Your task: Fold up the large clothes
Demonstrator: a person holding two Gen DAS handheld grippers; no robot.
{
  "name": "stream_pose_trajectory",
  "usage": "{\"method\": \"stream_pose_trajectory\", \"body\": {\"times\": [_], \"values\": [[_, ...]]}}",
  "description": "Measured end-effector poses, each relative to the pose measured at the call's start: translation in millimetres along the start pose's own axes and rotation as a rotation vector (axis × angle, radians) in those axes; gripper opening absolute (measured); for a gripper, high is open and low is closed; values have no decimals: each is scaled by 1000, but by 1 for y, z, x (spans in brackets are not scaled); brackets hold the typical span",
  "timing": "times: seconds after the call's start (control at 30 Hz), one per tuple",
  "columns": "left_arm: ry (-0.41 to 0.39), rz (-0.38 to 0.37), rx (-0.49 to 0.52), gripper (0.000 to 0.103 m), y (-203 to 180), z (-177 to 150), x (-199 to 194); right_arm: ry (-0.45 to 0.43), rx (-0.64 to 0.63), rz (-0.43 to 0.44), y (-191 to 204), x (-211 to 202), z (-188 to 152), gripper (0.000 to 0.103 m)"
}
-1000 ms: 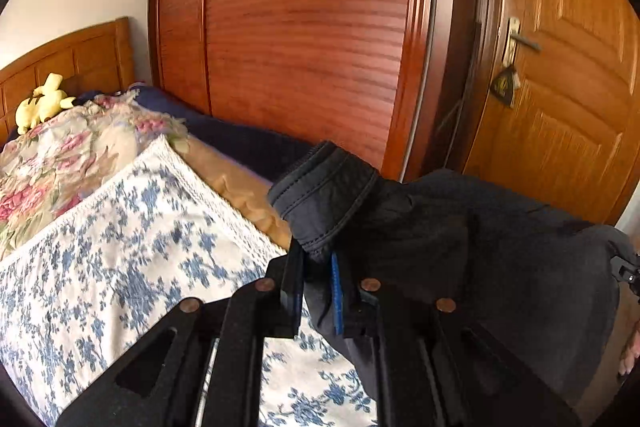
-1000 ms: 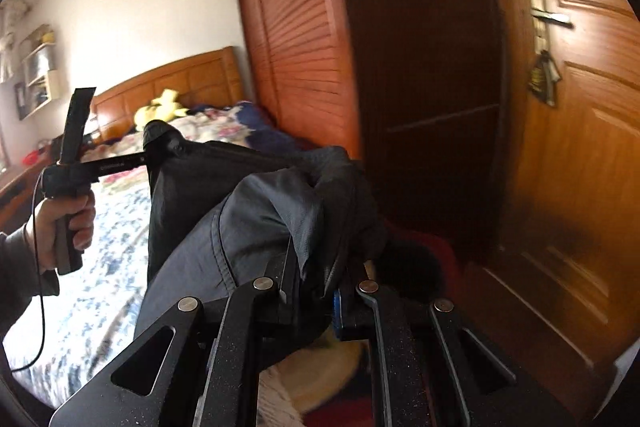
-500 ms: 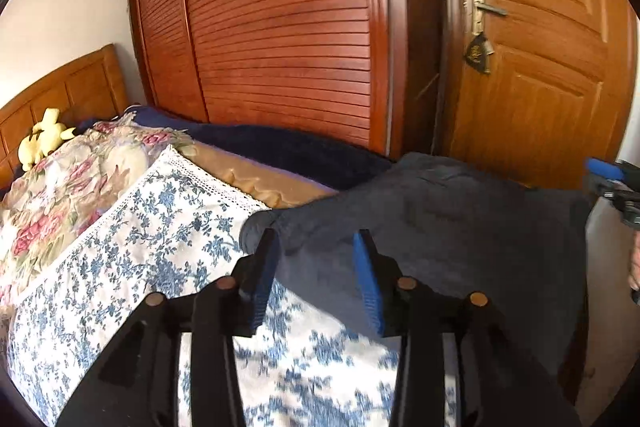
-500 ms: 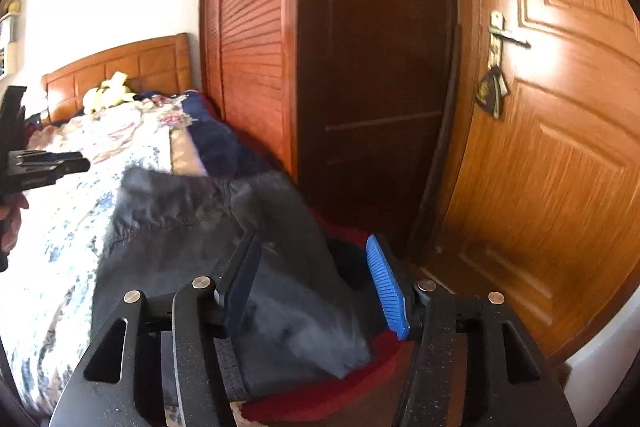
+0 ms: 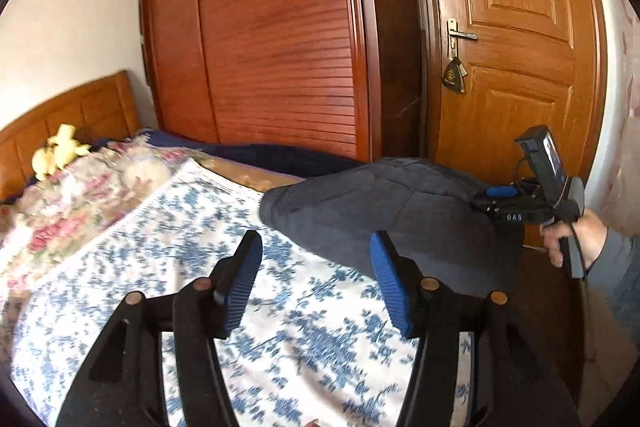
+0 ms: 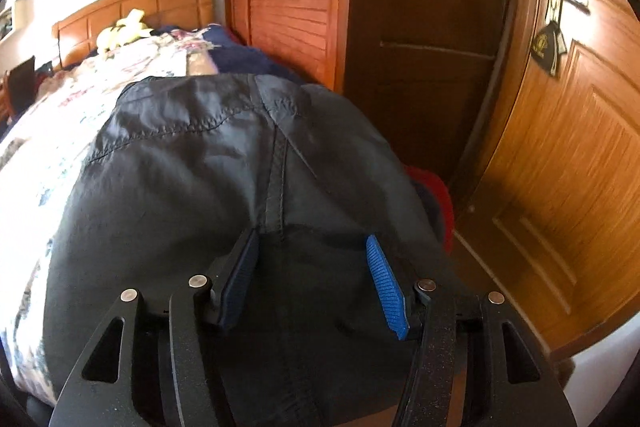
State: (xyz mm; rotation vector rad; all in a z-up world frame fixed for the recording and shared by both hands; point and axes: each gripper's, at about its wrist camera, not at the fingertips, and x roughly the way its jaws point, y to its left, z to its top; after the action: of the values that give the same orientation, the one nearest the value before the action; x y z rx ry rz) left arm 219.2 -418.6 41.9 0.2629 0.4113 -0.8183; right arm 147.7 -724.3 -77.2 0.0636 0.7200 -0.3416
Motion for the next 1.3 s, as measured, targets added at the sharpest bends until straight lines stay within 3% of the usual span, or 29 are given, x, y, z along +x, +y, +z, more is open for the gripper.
{"method": "stream_pose_trajectory", "body": {"times": [0.17, 0.33, 0.6, 0.87, 1.1, 1.3], "values": [[-24, 17, 1, 55, -2, -10, -38, -4, 8, -57, 7, -22, 4, 58], [-43, 27, -11, 56, -2, -22, -80, -51, -11, -39, 26, -58, 8, 60], [-33, 70, -51, 56, 13, -44, -133, -86, -68, 23, 95, -100, 10, 83], [20, 138, -185, 56, 49, -79, -171, -134, -126, 186, 196, -131, -1, 85], [63, 283, -248, 56, 86, -130, -197, -137, -159, 372, 286, -140, -19, 85], [54, 395, -311, 56, 111, -168, -230, -134, -188, 448, 348, -140, -30, 85]]}}
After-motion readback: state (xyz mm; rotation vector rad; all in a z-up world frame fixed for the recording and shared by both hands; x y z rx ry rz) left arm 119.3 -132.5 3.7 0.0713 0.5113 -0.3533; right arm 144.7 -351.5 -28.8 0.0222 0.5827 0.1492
